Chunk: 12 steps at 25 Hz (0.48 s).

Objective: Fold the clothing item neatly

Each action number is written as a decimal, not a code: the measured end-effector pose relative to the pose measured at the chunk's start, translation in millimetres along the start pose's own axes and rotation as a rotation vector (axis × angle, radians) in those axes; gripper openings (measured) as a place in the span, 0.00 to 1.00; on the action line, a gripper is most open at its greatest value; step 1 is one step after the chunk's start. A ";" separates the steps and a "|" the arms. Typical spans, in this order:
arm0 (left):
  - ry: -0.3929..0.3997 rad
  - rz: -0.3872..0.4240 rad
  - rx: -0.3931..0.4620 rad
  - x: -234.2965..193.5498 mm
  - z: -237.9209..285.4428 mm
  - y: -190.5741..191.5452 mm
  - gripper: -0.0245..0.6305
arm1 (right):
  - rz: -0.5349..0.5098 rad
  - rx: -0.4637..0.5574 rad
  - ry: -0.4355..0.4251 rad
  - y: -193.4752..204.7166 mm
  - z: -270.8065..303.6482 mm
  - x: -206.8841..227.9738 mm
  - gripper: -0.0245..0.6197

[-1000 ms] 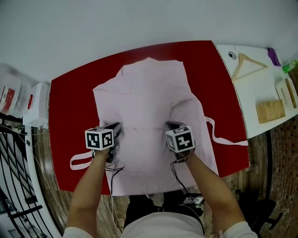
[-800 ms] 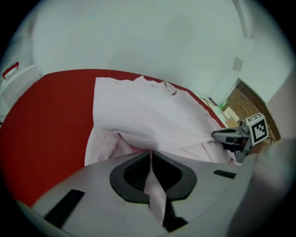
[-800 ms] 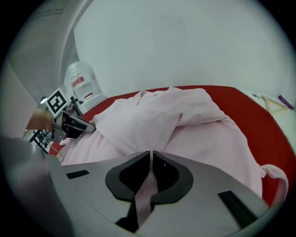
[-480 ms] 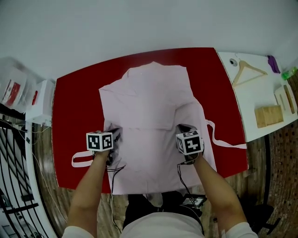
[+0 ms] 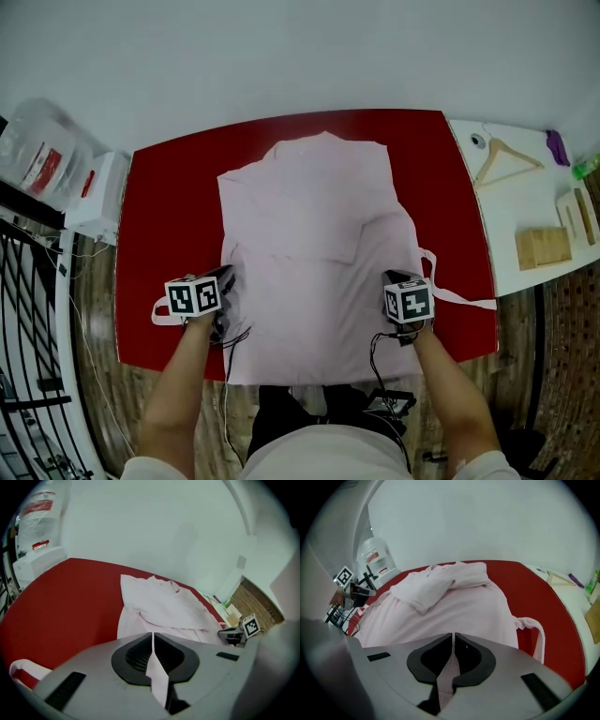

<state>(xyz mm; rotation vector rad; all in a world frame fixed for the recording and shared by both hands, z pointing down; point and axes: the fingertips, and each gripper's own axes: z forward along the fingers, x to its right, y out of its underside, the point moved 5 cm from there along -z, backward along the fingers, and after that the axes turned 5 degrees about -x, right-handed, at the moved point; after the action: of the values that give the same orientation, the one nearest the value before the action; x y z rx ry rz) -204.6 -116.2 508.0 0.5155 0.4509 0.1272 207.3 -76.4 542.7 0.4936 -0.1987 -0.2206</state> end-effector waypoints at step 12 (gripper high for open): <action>0.098 -0.112 0.252 7.4 -81.0 40.8 0.05 | -0.103 -0.041 0.063 -2.4 3.2 9.7 0.08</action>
<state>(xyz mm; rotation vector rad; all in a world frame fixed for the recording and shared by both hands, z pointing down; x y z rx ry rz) -234.4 -43.0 462.9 0.7323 0.5942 -0.0127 215.4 -82.3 545.6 0.4697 -0.1074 -0.3091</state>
